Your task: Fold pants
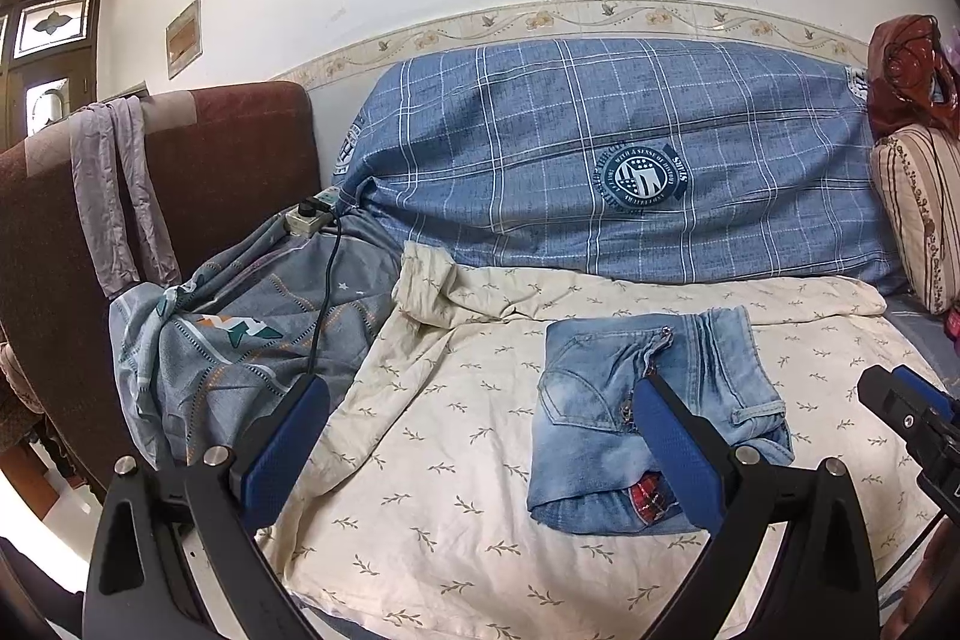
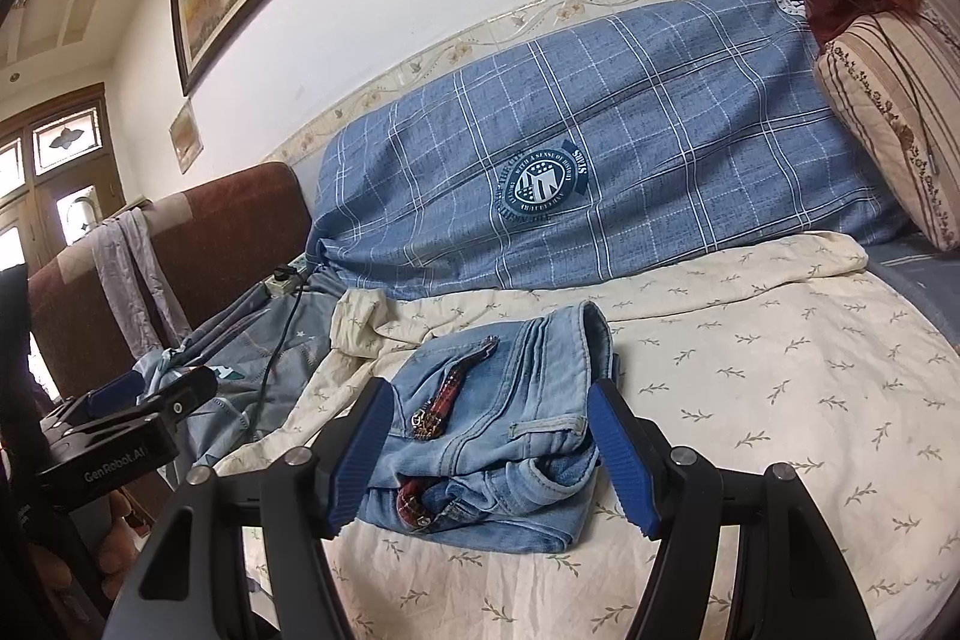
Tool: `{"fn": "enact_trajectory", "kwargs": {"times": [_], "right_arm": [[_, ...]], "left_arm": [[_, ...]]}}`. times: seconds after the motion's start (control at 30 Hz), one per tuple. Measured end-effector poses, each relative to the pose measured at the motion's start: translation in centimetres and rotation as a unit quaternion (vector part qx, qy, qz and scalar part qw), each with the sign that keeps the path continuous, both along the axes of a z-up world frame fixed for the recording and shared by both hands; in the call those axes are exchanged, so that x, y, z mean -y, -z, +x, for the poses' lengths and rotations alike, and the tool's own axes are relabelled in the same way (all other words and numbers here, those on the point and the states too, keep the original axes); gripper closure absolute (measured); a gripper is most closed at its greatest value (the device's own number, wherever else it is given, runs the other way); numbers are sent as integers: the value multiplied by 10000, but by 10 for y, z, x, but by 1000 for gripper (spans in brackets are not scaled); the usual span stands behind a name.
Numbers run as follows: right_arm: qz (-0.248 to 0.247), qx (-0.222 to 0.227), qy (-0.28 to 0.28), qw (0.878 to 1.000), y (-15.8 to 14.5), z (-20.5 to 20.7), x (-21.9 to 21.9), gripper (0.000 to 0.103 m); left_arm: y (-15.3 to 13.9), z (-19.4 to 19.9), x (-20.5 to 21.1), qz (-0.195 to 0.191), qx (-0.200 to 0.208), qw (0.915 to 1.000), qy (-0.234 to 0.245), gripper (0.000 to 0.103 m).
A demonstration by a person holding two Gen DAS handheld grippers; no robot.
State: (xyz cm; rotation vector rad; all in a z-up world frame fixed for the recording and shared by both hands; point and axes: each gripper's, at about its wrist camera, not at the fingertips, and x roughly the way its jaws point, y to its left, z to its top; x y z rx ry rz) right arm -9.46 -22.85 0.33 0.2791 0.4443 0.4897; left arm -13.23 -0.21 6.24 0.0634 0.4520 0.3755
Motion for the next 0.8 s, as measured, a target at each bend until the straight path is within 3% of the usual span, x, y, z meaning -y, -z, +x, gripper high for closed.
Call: {"fn": "enact_trajectory", "kwargs": {"times": [0.8], "right_arm": [[-75,94,32,9999,0,1,-2,33]], "left_arm": [[0,3,-1,131,-20,9999,-60,2]]}}
